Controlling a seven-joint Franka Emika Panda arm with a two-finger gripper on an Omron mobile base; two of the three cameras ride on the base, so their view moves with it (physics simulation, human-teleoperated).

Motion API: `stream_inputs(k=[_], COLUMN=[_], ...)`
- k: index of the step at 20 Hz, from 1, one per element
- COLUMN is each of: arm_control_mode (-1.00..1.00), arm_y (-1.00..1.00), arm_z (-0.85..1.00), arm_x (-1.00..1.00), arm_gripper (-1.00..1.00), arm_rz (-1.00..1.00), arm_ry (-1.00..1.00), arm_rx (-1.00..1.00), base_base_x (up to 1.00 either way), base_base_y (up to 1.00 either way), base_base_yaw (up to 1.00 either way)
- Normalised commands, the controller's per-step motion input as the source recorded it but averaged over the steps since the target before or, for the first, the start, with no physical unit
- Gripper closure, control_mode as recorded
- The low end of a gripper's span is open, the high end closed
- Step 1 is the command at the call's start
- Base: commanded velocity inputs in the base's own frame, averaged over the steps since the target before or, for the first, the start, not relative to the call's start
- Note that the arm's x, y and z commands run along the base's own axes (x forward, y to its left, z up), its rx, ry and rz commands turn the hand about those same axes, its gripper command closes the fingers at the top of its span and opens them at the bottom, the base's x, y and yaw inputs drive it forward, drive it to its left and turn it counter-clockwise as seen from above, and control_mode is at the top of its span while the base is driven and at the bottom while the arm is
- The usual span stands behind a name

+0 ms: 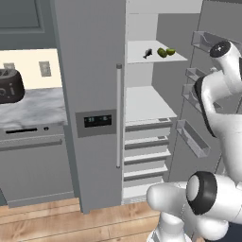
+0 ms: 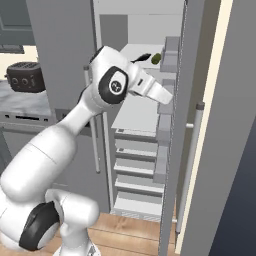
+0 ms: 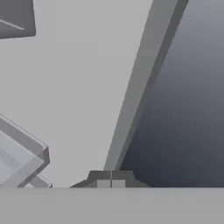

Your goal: Open the fridge, remove the kiwi, cucumber, and fish, and place them on any counter.

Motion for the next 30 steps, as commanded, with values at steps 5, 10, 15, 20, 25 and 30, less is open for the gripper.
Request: stream_inputs(k=[5,10,15,20,25,30], arm_control_mode=[-1.0,-1.0,-1.0,-1.0,-1.0,-1.0], arm_y=[0.87,1.0,1.0,1.0,0.71,0.63], arm_z=[0.1,0.01,0.0,0.0,0.0,0.0], arm_x=[-0.54,-0.4,-0.17,-0.02,0.02,0.03], arm_gripper=[1.0,1.0,1.0,1.0,1.0,-1.0], arm_rz=[0.13,0.26,0.4,0.44,0.46,0.43], arm_ry=[0.0,0.0,-0.01,0.0,0.0,0.0], arm_rx=[0.0,0.0,0.02,0.02,0.0,0.0], base_base_x=[0.0,0.0,0.0,0.0,0.0,0.0], base_base_y=[0.0,0.0,0.0,0.0,0.0,0.0], base_base_yaw=[0.0,0.0,0.0,0.0,0.0,0.0])
